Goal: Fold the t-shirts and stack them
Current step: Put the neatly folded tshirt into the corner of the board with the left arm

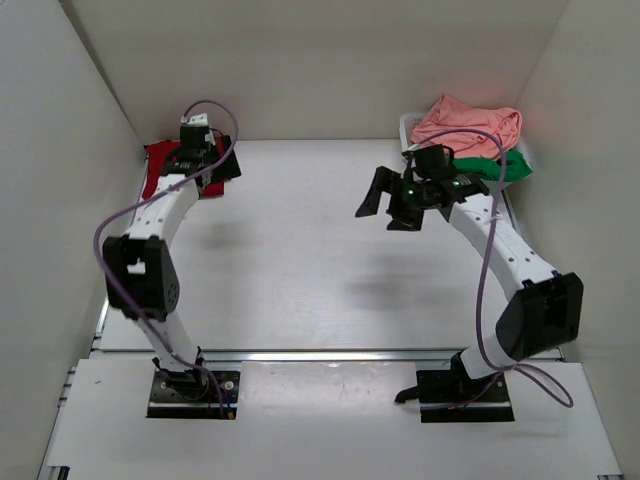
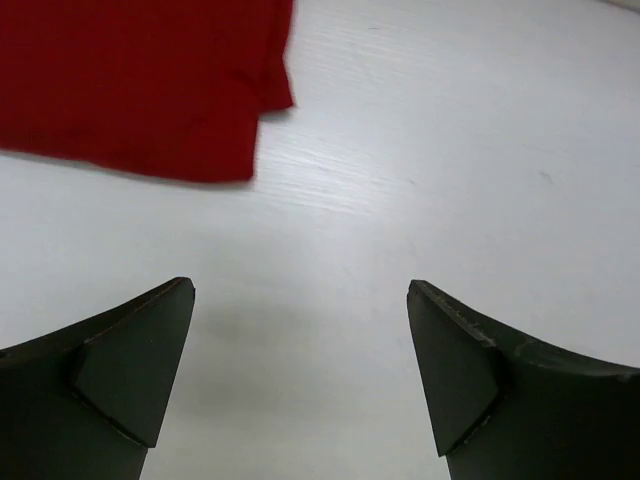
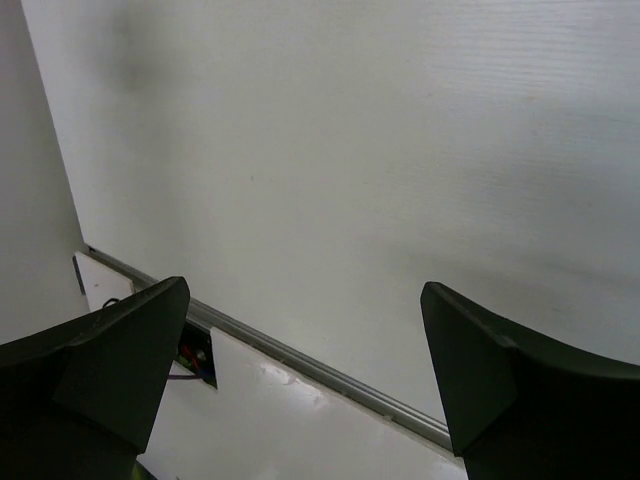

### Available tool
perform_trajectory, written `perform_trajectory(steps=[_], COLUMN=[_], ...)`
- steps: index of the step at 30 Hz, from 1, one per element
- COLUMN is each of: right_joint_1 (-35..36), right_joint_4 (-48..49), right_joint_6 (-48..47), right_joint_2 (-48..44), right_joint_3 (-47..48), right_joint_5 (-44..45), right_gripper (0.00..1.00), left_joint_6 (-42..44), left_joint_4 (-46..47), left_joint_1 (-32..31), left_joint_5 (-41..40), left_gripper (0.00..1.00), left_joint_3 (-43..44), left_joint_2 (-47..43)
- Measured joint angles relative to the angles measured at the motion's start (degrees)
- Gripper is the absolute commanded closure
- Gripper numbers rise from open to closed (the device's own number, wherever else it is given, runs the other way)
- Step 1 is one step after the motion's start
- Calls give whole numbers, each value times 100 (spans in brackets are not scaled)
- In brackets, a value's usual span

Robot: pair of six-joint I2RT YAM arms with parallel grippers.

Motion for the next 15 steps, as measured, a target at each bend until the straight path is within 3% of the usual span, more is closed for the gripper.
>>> perform_trajectory(steps=[6, 11, 15], right_joint_1=[-273, -1038, -1156], right_joint_4=[-306, -505, -531], right_joint_6=[-262, -520, -623], right_joint_2=[-916, -1598, -1996], right_joint_3=[-485, -1176, -1346], right_joint_5=[-81, -605, -791], right_gripper=[1, 1, 1], left_joint_6=[-518, -826, -876], left_joint_4=[15, -424, -885], left_joint_1=[-315, -369, -704], left_joint_5=[925, 1873, 2004], left_gripper=[1, 2, 1], left_joint_3=[-1753, -2638, -2918], left_joint_2=[-1720, -1862, -2205])
